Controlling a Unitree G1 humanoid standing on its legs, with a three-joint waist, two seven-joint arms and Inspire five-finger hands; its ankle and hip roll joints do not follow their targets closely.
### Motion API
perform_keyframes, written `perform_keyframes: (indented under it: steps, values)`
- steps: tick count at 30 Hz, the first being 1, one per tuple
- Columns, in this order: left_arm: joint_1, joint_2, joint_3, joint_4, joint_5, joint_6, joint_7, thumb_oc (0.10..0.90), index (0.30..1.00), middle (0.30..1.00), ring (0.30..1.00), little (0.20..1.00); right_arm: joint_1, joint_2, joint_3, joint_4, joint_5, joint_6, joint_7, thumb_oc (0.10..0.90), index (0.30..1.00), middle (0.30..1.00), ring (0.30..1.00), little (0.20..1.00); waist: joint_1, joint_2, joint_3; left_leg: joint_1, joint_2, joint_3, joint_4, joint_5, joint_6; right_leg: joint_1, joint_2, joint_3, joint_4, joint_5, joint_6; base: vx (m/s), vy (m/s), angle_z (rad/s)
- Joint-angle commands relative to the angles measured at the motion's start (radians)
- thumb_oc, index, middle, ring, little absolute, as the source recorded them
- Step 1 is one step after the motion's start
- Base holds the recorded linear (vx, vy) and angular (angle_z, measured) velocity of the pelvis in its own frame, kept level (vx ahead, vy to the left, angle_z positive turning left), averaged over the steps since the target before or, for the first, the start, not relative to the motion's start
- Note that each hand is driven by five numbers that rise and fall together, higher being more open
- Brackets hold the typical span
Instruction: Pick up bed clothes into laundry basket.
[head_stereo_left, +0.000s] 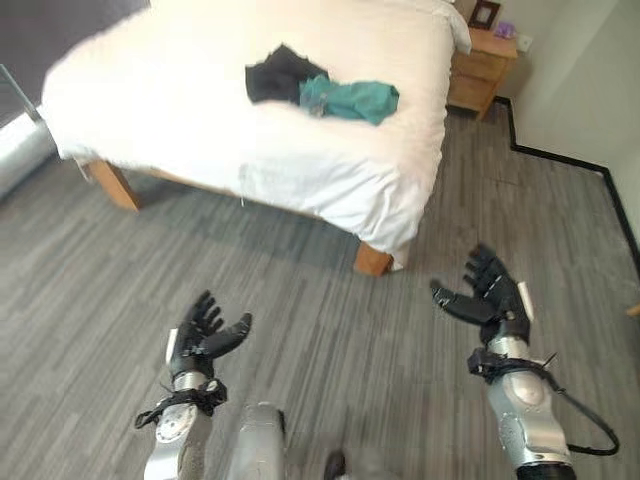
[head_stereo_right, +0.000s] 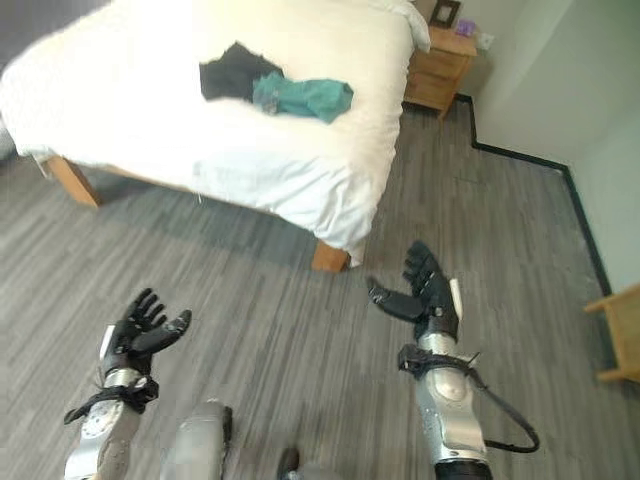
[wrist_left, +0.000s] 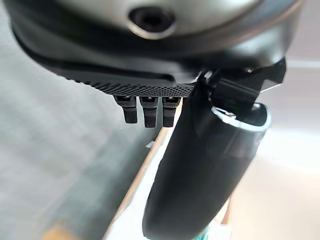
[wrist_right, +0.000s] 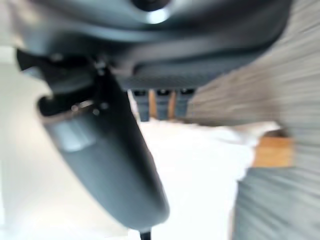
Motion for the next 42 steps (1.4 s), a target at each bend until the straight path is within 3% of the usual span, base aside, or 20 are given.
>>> perform_keyframes:
  steps: [1,2,3,5,7,8,9,10,11,12,13,15,16,18,19,20,25,33,37,42]
  values:
    - [-0.128,0.050,0.033,-0.153,0.034,-0.109,0.017,0.800,0.900,0.900,0.900,0.900,-0.039,-0.047,0.028,-0.089,0.023,-0.069,0.010,0.800,0.900,0.900,0.900,0.900,0.007,0.031,-0.026,0.251,0.063,-0.069,-0.522,0.198,-0.099,-0.027,-0.071,0.029,-0.040,0.062,0.051,0.68,0.104,-0.36]
    - [-0.136,0.049,0.034,-0.154,0.037,-0.108,0.017,0.800,0.900,0.900,0.900,0.900,-0.043,-0.048,0.031,-0.087,0.017,-0.062,0.010,0.800,0.900,0.900,0.900,0.900,0.007,0.028,-0.032,0.251,0.062,-0.052,-0.551,0.206,-0.106,0.000,-0.075,0.028,-0.042,0.045,0.051,0.69,0.098,-0.37]
    - [-0.148,0.051,0.041,-0.173,0.034,-0.110,0.009,0.800,0.900,0.900,0.900,0.900,-0.039,-0.037,0.032,-0.108,0.015,-0.053,0.025,0.800,0.900,0.900,0.900,0.900,0.006,0.028,-0.052,0.242,0.074,0.011,-0.555,0.223,-0.114,0.045,-0.076,0.030,-0.044,0.018,0.056,0.70,0.116,-0.39]
    - [-0.141,0.054,0.050,-0.207,0.010,-0.125,-0.004,0.800,0.900,0.900,0.900,0.900,-0.033,-0.021,0.038,-0.128,0.009,-0.046,0.037,0.800,0.900,0.900,0.900,0.900,0.011,0.025,-0.084,0.261,0.082,0.041,-0.548,0.230,-0.099,0.073,-0.101,0.034,-0.038,-0.014,0.067,0.57,0.157,-0.27]
    - [-0.142,0.052,0.066,-0.239,-0.030,-0.141,-0.038,0.800,0.900,0.900,0.900,0.900,-0.035,-0.008,0.042,-0.111,-0.006,-0.046,0.045,0.800,0.900,0.900,0.900,0.900,0.030,0.003,-0.098,0.218,0.063,0.075,-0.409,0.188,-0.086,0.099,-0.172,0.013,0.024,-0.007,0.102,0.43,0.158,-0.48]
    - [-0.142,0.053,0.066,-0.239,-0.031,-0.141,-0.039,0.800,0.900,0.900,0.900,0.900,-0.035,-0.007,0.042,-0.112,-0.006,-0.046,0.045,0.800,0.900,0.900,0.900,0.900,0.032,0.004,-0.100,0.212,0.066,0.076,-0.402,0.186,-0.085,0.095,-0.171,0.015,0.023,-0.004,0.103,0.50,0.172,-1.19]
    - [-0.145,0.064,0.079,-0.252,-0.052,-0.160,-0.022,0.800,0.900,0.900,0.900,0.900,-0.037,0.026,0.058,-0.103,0.003,-0.049,0.044,0.800,0.900,0.900,0.900,0.900,0.055,-0.025,-0.105,0.237,0.022,0.088,-0.365,0.101,-0.039,0.032,-0.244,0.025,0.189,0.138,0.159,0.29,0.125,-1.02]
    - [-0.145,0.065,0.080,-0.253,-0.052,-0.160,-0.022,0.800,0.900,0.900,0.900,0.900,-0.038,0.027,0.059,-0.103,0.003,-0.049,0.044,0.800,0.900,0.900,0.900,0.900,0.059,-0.025,-0.108,0.233,0.025,0.092,-0.366,0.103,-0.037,0.024,-0.244,0.031,0.191,0.140,0.159,0.57,0.319,-0.93]
    - [-0.145,0.054,0.105,-0.247,-0.091,-0.174,-0.008,0.800,0.900,0.900,0.900,0.900,-0.013,0.055,0.054,-0.103,0.002,-0.052,0.056,0.800,0.900,0.900,0.900,0.900,0.048,-0.014,-0.091,0.289,-0.007,0.094,-0.388,0.068,0.005,-0.097,-0.232,0.085,0.442,0.306,0.176,0.40,0.287,-0.25]
    - [-0.151,0.056,0.108,-0.245,-0.087,-0.181,0.001,0.800,0.900,0.900,0.900,0.900,-0.001,0.053,0.043,-0.110,-0.024,-0.048,0.052,0.800,0.900,0.900,0.900,0.900,0.024,0.001,-0.075,0.327,-0.016,0.077,-0.397,0.050,0.019,-0.149,-0.211,0.108,0.541,0.322,0.178,0.63,0.421,-0.14]
    - [-0.156,0.058,0.121,-0.249,-0.093,-0.196,0.014,0.800,0.900,0.900,0.900,0.900,0.020,0.071,0.023,-0.124,-0.030,-0.056,0.047,0.800,0.900,0.900,0.900,0.900,-0.015,0.045,-0.055,0.391,-0.006,0.045,-0.433,0.031,0.035,-0.266,-0.163,0.127,0.649,0.309,0.168,0.35,0.211,0.28]
    - [-0.156,0.056,0.122,-0.248,-0.093,-0.197,0.014,0.800,0.900,0.900,0.900,0.900,0.021,0.070,0.024,-0.126,-0.031,-0.056,0.046,0.800,0.900,0.900,0.900,0.900,-0.017,0.039,-0.054,0.393,-0.013,0.045,-0.439,0.034,0.035,-0.277,-0.170,0.128,0.672,0.296,0.168,0.40,0.048,0.96]
    - [-0.167,0.037,0.129,-0.220,-0.115,-0.195,0.012,0.800,0.900,0.900,0.900,0.900,0.102,0.078,-0.033,-0.131,-0.033,-0.049,0.049,0.800,0.900,0.900,0.900,0.900,-0.092,0.046,-0.042,0.498,-0.050,-0.042,-0.529,0.033,0.018,-0.377,-0.144,0.127,0.452,0.179,0.124,0.77,-0.057,0.85]
    - [-0.154,0.004,0.139,-0.217,-0.149,-0.199,-0.011,0.800,0.900,0.900,0.900,0.900,0.139,0.072,-0.084,-0.140,-0.036,-0.047,0.041,0.800,0.900,0.900,0.900,0.900,-0.119,0.026,-0.053,0.529,-0.068,-0.091,-0.553,0.019,0.000,-0.322,-0.119,0.151,0.144,0.162,0.122,0.64,-0.076,1.47]
    - [-0.146,0.001,0.157,-0.192,-0.124,-0.202,0.019,0.800,0.900,0.900,0.900,0.900,0.132,0.055,-0.104,-0.137,-0.045,-0.064,0.019,0.800,0.900,0.900,0.900,0.900,-0.117,0.012,-0.056,0.531,-0.069,-0.093,-0.560,0.000,-0.001,-0.315,-0.120,0.152,0.056,0.155,0.127,0.24,-0.045,2.06]
    - [-0.134,-0.020,0.155,-0.212,-0.130,-0.183,-0.012,0.800,0.900,0.900,0.900,0.900,0.162,0.068,-0.108,-0.142,-0.037,-0.034,0.046,0.800,0.900,0.900,0.900,0.900,-0.107,0.010,-0.066,0.534,-0.080,-0.111,-0.558,0.002,0.001,-0.269,-0.131,0.129,0.056,0.159,0.124,0.27,-0.088,1.47]
    - [-0.056,-0.077,0.219,-0.220,-0.153,-0.198,-0.045,0.800,0.900,0.900,0.900,0.900,0.135,0.035,-0.165,-0.151,-0.052,-0.047,0.059,0.800,0.900,0.900,0.900,0.900,-0.076,-0.008,-0.103,0.526,-0.080,-0.126,-0.562,0.012,-0.011,-0.199,-0.121,0.107,-0.046,0.194,0.122,0.11,-0.058,0.64]
    - [-0.037,-0.072,0.257,-0.253,-0.132,-0.193,-0.024,0.800,0.900,0.900,0.900,0.900,0.067,-0.063,-0.235,-0.208,-0.082,-0.048,0.044,0.800,0.900,0.900,0.900,0.900,-0.057,-0.024,-0.128,0.540,-0.070,-0.147,-0.562,0.001,-0.018,-0.131,-0.103,0.093,-0.091,0.175,0.098,0.05,-0.027,0.04]
    - [-0.039,-0.068,0.238,-0.253,-0.136,-0.188,-0.035,0.800,0.900,0.900,0.900,0.900,0.008,-0.143,-0.221,-0.186,-0.121,-0.043,0.045,0.800,0.900,0.900,0.900,0.900,-0.042,-0.030,-0.133,0.548,-0.070,-0.160,-0.562,-0.004,-0.019,-0.122,-0.098,0.088,-0.092,0.169,0.094,0.02,-0.007,0.02]
    - [-0.022,-0.058,0.175,-0.245,-0.159,-0.178,-0.058,0.800,0.900,0.900,0.900,0.900,-0.115,-0.250,-0.120,-0.080,-0.115,-0.032,0.048,0.800,0.900,0.900,0.900,0.900,0.000,-0.044,-0.136,0.547,-0.069,-0.180,-0.562,-0.002,-0.022,-0.112,-0.094,0.071,-0.092,0.165,0.088,0.01,-0.009,0.02]
